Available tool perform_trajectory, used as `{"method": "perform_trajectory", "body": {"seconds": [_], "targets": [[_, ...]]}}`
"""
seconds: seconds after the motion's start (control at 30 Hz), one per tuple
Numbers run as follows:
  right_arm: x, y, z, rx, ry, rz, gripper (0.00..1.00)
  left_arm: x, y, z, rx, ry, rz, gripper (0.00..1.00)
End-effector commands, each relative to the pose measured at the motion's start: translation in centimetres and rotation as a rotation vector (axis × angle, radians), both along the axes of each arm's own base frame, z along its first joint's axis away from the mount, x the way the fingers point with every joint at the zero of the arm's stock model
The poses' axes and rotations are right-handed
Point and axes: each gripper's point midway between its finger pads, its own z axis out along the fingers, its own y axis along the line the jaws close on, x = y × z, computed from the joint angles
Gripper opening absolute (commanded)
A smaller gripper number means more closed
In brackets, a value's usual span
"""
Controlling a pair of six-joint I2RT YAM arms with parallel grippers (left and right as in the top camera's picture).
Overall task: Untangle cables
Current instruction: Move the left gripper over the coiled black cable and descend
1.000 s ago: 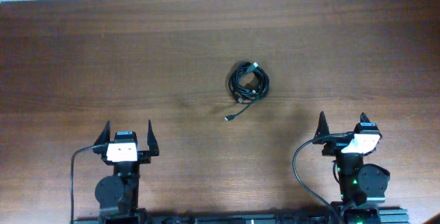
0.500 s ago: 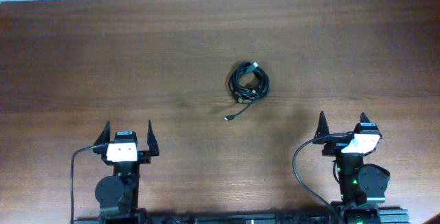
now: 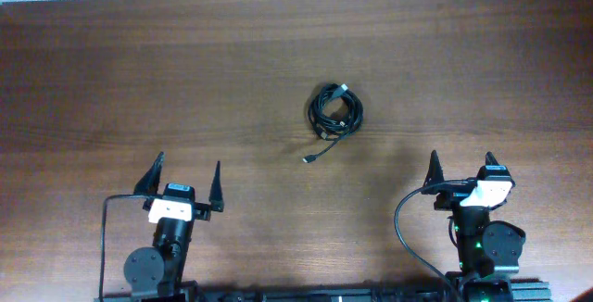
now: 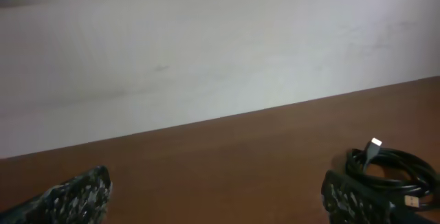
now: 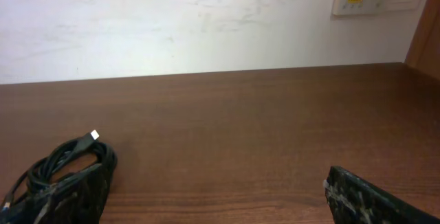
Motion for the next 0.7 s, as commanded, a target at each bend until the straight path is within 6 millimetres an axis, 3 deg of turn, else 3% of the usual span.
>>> {"method": "perform_trajectory", "body": {"seconds": [0.0, 0.2, 0.33, 0.57, 0.67], "targets": [[0.0, -0.2, -0.4, 0.006, 0.013, -0.014, 0.99, -0.5, -0.2, 2.7, -0.023, -0.049, -0.015, 0.98], [0.0, -0.2, -0.4, 0.006, 0.013, -0.015, 0.99, 0.0, -0.2, 5.2, -0.038, -0.026, -0.018, 0.98], [0.0, -0.2, -0.4, 0.006, 0.012, -0.014, 0.99, 1.5, -1.1, 6.2, -0.041, 0.056, -0.080, 0.99], [0.0, -0.2, -0.4, 0.006, 0.013, -0.014, 0.99, 4.9, -4.5, 4.3, -0.113, 0.283, -0.311, 0.99], [0.0, -0.2, -0.4, 0.006, 0.013, -0.014, 0.99, 5.7, -6.0, 4.5, -0.128, 0.330, -0.421, 0.98]]}}
